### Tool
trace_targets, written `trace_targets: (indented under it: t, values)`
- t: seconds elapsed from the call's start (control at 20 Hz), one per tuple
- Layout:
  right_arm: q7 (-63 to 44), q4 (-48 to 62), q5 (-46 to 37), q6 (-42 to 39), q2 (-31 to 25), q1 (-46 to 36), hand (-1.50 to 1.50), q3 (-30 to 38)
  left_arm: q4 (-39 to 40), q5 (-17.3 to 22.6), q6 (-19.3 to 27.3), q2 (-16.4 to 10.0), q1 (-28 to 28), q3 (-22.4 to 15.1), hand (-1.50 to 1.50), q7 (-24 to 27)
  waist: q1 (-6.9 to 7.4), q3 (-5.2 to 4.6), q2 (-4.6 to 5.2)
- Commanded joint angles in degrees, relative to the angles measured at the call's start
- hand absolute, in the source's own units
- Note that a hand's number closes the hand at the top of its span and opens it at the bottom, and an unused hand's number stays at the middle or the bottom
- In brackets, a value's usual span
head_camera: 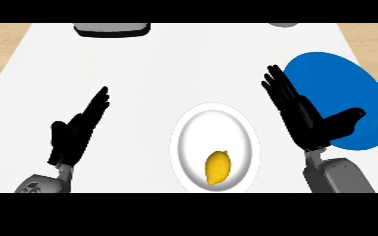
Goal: Pick the lemon from the plate and place it in the plate
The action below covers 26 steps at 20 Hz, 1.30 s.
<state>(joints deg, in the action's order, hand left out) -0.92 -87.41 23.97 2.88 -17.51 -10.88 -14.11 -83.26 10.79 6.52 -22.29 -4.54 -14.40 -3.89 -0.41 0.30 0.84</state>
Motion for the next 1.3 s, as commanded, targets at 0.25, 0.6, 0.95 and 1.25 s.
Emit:
trace_targets:
  t: [0.25, 0.6, 0.95, 1.25]
  values:
    - [-2.1, -10.6, -16.5, 23.8, -9.0, 2.1, 1.5, 11.6, 5.1, 4.0, 4.9, 3.1, 6.8, 4.7, 0.0, -4.5, -2.97, -0.84, -2.14]
    - [-2.0, -14.8, -34.5, 46.5, -4.0, 19.5, -1.5, 9.1, 1.5, 6.0, 5.6, 8.0, 7.8, 2.4, 0.0, -5.7, -4.05, -0.5, -2.1]
    - [-13.4, -35.6, -54.3, 50.0, -3.2, 40.4, -1.5, -3.3, 2.5, 6.3, 2.5, 7.2, 6.9, 2.9, 0.0, -4.9, -1.15, -0.55, -1.13]
    - [-27.6, -39.3, -61.3, 32.7, -11.6, 47.4, -1.5, -7.0, 0.9, 5.5, 3.3, 6.7, 6.7, 2.8, 0.0, -5.5, -0.05, -0.78, -0.72]
